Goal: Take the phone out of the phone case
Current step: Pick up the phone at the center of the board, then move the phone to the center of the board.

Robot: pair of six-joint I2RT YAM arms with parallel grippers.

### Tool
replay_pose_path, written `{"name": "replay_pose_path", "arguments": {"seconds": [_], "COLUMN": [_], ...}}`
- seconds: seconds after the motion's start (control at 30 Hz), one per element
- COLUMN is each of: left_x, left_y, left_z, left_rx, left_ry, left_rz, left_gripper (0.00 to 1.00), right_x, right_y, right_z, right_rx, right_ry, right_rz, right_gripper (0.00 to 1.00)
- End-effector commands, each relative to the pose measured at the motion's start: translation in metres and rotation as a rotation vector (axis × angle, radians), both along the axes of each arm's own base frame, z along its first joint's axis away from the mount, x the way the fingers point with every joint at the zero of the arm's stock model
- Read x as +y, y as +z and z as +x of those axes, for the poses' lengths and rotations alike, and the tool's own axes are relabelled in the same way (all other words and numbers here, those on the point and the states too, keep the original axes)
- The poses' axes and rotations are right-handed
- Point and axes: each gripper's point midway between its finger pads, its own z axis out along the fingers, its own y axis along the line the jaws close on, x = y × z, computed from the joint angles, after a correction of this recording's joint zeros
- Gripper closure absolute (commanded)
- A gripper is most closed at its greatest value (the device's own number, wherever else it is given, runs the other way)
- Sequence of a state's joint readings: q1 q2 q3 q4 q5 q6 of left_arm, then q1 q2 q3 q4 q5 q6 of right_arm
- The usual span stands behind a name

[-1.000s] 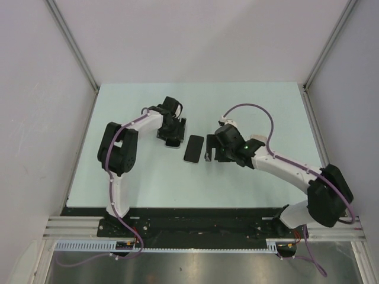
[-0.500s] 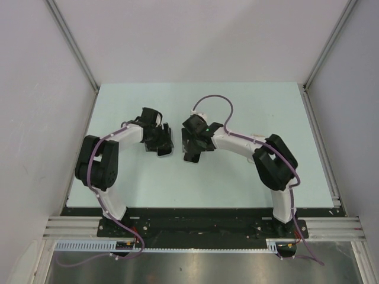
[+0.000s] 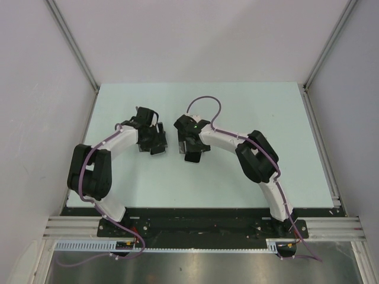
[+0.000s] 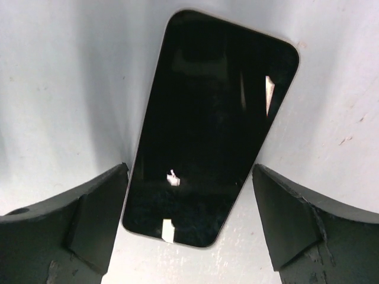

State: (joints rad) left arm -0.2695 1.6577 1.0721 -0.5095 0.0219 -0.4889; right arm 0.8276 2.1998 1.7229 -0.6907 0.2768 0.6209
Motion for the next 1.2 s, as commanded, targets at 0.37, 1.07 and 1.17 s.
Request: {"name": "replay_pose_path", "arguments": {"seconds": [0.37,1.07,1.17], "left_x": [0.0,-0.106,-0.126], "left_y": [0.029,0.029,0.029], "left_z": [0.019,-0.01,-0.015], "left_rx": [-0.089,-0.055,-0.051], "left_ry": [-0.048,-0.291,-0.333], "left_rz": [0.026,-0.05,-0.076], "left_gripper": [0.52,0.47,0.47], "right_x": [-0.027,-0.278,-0.267], "right_y": [-0.032,-0.011,0.022], "right_z": [-0.01,0.07,0.078], "right_rx": [0.101,0.067,-0.023], "right_ry": [0.016,-0.422,-0.422], "right_rz": [-0.028,-0.14,-0.09], "right_gripper": [0.24,0.15,0.05]}}
